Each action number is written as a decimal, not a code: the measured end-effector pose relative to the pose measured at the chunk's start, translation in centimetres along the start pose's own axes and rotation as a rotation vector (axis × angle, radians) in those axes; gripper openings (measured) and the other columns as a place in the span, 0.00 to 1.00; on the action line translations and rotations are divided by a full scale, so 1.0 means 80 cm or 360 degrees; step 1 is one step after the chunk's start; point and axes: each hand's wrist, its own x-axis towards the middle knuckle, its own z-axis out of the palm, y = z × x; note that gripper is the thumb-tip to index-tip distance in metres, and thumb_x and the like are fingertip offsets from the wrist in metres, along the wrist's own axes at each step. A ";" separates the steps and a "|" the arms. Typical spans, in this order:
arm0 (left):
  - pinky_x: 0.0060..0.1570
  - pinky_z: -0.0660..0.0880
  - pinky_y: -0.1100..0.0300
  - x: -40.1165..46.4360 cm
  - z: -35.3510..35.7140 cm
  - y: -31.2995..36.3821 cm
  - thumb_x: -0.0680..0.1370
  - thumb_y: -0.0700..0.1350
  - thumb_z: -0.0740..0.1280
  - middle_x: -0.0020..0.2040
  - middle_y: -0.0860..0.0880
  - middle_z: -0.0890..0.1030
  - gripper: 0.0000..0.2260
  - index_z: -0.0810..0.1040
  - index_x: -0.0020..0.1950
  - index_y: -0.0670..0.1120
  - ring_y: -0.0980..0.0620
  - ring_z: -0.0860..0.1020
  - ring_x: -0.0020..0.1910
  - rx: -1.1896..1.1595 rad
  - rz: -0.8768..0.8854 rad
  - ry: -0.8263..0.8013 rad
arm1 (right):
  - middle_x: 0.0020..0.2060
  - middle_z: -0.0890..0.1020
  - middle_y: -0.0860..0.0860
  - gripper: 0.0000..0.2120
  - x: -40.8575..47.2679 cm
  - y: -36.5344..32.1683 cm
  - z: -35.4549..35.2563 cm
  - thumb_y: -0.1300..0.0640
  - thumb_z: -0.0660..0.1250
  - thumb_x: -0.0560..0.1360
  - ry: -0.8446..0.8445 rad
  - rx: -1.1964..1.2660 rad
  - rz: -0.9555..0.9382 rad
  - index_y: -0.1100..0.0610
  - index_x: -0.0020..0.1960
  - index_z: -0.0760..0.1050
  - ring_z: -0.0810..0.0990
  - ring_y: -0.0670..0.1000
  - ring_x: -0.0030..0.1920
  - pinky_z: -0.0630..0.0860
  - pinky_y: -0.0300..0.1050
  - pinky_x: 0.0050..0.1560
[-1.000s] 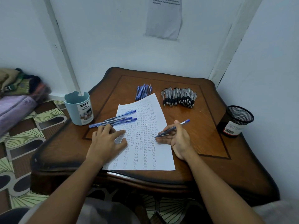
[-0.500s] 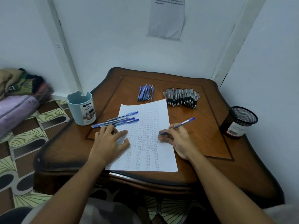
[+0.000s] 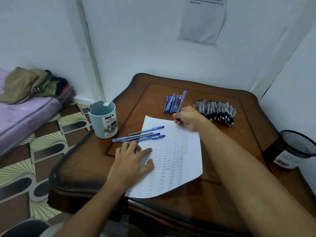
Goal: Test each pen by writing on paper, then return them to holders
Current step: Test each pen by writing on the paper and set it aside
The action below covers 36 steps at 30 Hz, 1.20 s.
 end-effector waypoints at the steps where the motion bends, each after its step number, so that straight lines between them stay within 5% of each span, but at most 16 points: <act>1: 0.52 0.61 0.56 0.000 0.000 -0.001 0.75 0.64 0.56 0.48 0.57 0.67 0.22 0.78 0.64 0.60 0.56 0.64 0.51 0.0006 -0.0009 -0.0022 | 0.37 0.76 0.57 0.02 0.017 -0.004 0.002 0.68 0.64 0.80 0.0057 -0.0072 -0.0037 0.64 0.50 0.75 0.75 0.49 0.34 0.72 0.40 0.33; 6: 0.51 0.63 0.56 0.000 0.000 -0.002 0.75 0.63 0.58 0.48 0.57 0.67 0.20 0.79 0.63 0.60 0.56 0.65 0.52 -0.0021 -0.0023 0.0000 | 0.39 0.81 0.58 0.07 0.081 -0.014 0.005 0.63 0.67 0.80 0.0296 -0.0425 -0.0168 0.66 0.55 0.78 0.79 0.51 0.34 0.77 0.42 0.33; 10: 0.53 0.64 0.55 0.000 0.000 -0.005 0.75 0.63 0.57 0.49 0.57 0.67 0.21 0.77 0.65 0.60 0.56 0.65 0.54 -0.0022 -0.0028 -0.0034 | 0.47 0.84 0.60 0.11 0.104 -0.016 0.009 0.58 0.69 0.79 0.0413 -0.0656 -0.0152 0.65 0.56 0.77 0.84 0.55 0.45 0.82 0.54 0.54; 15: 0.53 0.66 0.54 -0.001 0.000 -0.004 0.75 0.62 0.60 0.49 0.57 0.67 0.19 0.78 0.63 0.60 0.55 0.66 0.53 -0.0015 -0.0023 -0.0005 | 0.58 0.79 0.61 0.14 0.100 -0.020 0.013 0.57 0.69 0.79 0.0540 -0.0951 -0.0210 0.64 0.60 0.75 0.82 0.56 0.50 0.73 0.44 0.37; 18: 0.53 0.68 0.53 -0.002 0.001 -0.004 0.75 0.61 0.61 0.48 0.56 0.68 0.19 0.79 0.62 0.59 0.54 0.67 0.53 -0.0028 -0.0032 0.0009 | 0.62 0.77 0.61 0.10 0.093 -0.023 0.014 0.59 0.68 0.80 0.0583 -0.1085 -0.0239 0.64 0.56 0.73 0.77 0.54 0.46 0.68 0.43 0.36; 22: 0.55 0.66 0.53 -0.001 -0.002 -0.005 0.75 0.62 0.60 0.49 0.57 0.68 0.19 0.79 0.63 0.60 0.55 0.67 0.54 -0.0033 -0.0044 -0.0009 | 0.65 0.72 0.61 0.14 0.083 -0.027 0.013 0.60 0.64 0.82 0.0619 -0.1234 -0.0289 0.67 0.65 0.71 0.70 0.52 0.46 0.68 0.42 0.44; 24: 0.56 0.65 0.54 -0.001 -0.003 -0.005 0.76 0.62 0.59 0.49 0.57 0.67 0.19 0.78 0.63 0.60 0.55 0.66 0.54 -0.0041 -0.0049 -0.0023 | 0.62 0.74 0.61 0.12 0.074 -0.028 0.015 0.61 0.63 0.83 0.0619 -0.1286 -0.0361 0.66 0.63 0.74 0.74 0.53 0.46 0.68 0.43 0.38; 26: 0.56 0.65 0.54 -0.001 -0.003 -0.006 0.76 0.62 0.58 0.49 0.57 0.67 0.19 0.78 0.64 0.60 0.56 0.65 0.54 -0.0057 -0.0048 -0.0035 | 0.56 0.77 0.60 0.08 0.061 -0.026 0.017 0.62 0.61 0.83 0.0575 -0.1311 -0.0502 0.65 0.57 0.76 0.79 0.56 0.49 0.71 0.42 0.36; 29: 0.56 0.64 0.53 -0.001 -0.003 -0.004 0.76 0.62 0.58 0.48 0.57 0.67 0.19 0.78 0.63 0.60 0.55 0.65 0.54 -0.0068 -0.0052 -0.0040 | 0.52 0.79 0.56 0.09 0.032 -0.012 0.028 0.61 0.60 0.83 0.0298 -0.1342 -0.0730 0.62 0.59 0.77 0.77 0.53 0.47 0.74 0.45 0.47; 36: 0.55 0.64 0.53 -0.003 -0.003 -0.003 0.76 0.62 0.58 0.47 0.56 0.67 0.19 0.79 0.62 0.59 0.54 0.66 0.53 -0.0042 -0.0062 -0.0028 | 0.56 0.82 0.56 0.13 -0.016 0.022 0.052 0.57 0.64 0.82 -0.0113 -0.1444 -0.0926 0.57 0.65 0.77 0.78 0.51 0.51 0.71 0.42 0.51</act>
